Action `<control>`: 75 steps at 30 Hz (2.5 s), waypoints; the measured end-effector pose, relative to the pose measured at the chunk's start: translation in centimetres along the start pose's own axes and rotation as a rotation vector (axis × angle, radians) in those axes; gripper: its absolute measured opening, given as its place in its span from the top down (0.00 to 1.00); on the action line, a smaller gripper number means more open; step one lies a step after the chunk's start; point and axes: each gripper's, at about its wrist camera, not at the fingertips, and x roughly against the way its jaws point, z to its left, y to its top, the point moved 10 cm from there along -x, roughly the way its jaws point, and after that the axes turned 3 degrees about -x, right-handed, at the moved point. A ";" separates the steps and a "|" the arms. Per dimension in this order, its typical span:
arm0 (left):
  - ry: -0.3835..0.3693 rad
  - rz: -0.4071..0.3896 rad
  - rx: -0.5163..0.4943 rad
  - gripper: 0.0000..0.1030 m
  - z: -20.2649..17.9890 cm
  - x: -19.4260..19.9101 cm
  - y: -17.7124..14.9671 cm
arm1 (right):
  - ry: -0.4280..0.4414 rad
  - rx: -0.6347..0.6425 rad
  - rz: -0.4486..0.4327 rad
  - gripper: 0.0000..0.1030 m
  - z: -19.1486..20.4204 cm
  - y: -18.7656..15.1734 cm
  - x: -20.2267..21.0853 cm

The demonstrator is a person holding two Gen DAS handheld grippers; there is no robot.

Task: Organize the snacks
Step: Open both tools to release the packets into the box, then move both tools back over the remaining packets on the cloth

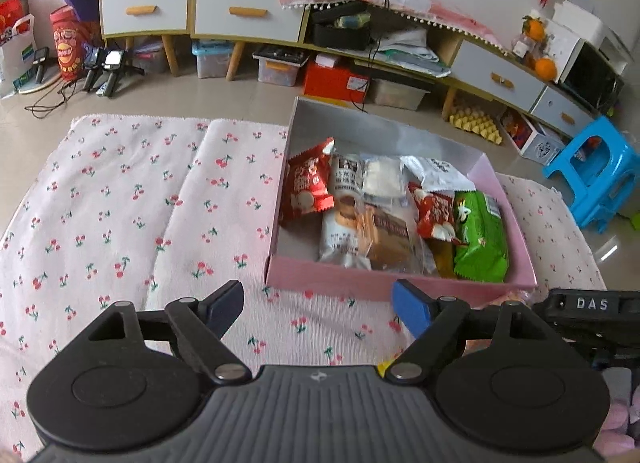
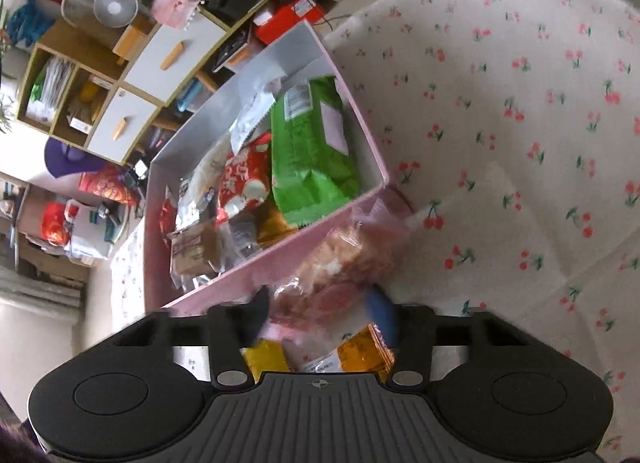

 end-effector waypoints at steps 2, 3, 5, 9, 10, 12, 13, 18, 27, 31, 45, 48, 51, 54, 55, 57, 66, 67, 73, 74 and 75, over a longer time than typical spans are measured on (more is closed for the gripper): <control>0.000 0.001 -0.005 0.23 0.1 -0.1 -0.2 | 0.029 -0.033 -0.003 0.71 0.2 -0.2 0.3; 0.001 0.002 -0.005 0.23 0.2 0.0 -0.4 | 0.036 -0.028 -0.002 0.72 0.4 -0.4 0.5; -0.005 0.006 -0.002 0.23 0.4 0.0 -0.7 | 0.044 -0.013 -0.006 0.76 0.9 -0.7 1.2; -0.021 0.019 -0.021 0.23 0.4 0.0 -1.4 | 0.057 -0.012 -0.023 0.76 1.3 -0.8 2.3; -0.023 0.021 -0.026 0.24 0.4 0.0 -1.5 | 0.055 -0.008 -0.020 0.76 1.3 -0.8 2.3; -0.026 0.025 -0.027 0.24 0.4 0.0 -1.7 | 0.053 0.005 -0.038 0.80 1.3 -0.6 2.5; -0.032 0.029 -0.025 0.24 0.3 0.0 -1.8 | 0.061 0.008 -0.048 0.89 1.6 -0.5 2.7; -0.054 0.047 -0.025 0.25 0.1 -0.1 -2.4 | 0.042 0.042 -0.046 0.85 2.5 -0.6 3.2; -0.058 0.066 -0.049 0.25 -0.5 -0.5 -2.9 | -0.049 -0.047 -0.071 0.39 0.2 0.3 1.4; -0.060 0.073 -0.068 0.26 -1.0 -0.8 -3.2 | -0.045 -0.087 -0.072 0.39 -0.1 0.6 0.1; -0.082 0.088 -0.123 0.33 -1.8 -0.8 -3.6 | 0.122 -0.110 -0.108 0.56 3.7 0.4 4.0; -0.107 0.083 -0.141 0.35 -2.4 -0.5 -3.6 | 0.160 -0.087 -0.139 0.55 4.8 1.7 3.6; -0.131 0.080 -0.168 0.35 -3.0 -0.5 -3.8 | 0.169 -0.098 -0.161 0.54 4.6 3.0 2.8; -0.154 0.084 -0.198 0.35 -3.6 -0.5 -4.2 | 0.175 -0.109 -0.163 0.47 4.1 3.6 2.2; -0.162 0.086 -0.205 0.35 -3.8 -0.5 -4.3 | 0.176 -0.112 -0.162 0.36 3.9 3.6 2.2; -0.185 0.090 -0.221 0.35 -4.2 -0.5 -4.4 | 0.182 -0.097 -0.167 0.27 3.8 3.8 2.7; -0.262 0.145 -0.316 0.35 -5.5 -0.7 -5.9 | 0.103 0.103 -0.117 0.27 3.4 1.7 4.1; -0.263 0.147 -0.337 0.35 -5.4 -0.7 -6.0 | 0.093 0.133 -0.105 0.27 3.4 1.3 4.1; -0.274 0.133 -0.367 0.34 -5.2 -0.9 -6.2 | 0.035 0.282 -0.067 0.25 2.8 -0.6 4.2; -0.273 0.128 -0.377 0.34 -5.3 -0.9 -6.3 | 0.025 0.299 -0.062 0.25 2.6 -0.8 4.2; -0.270 0.123 -0.394 0.35 -5.4 -0.8 -6.3 | 0.017 0.308 -0.057 0.25 2.4 -0.9 4.2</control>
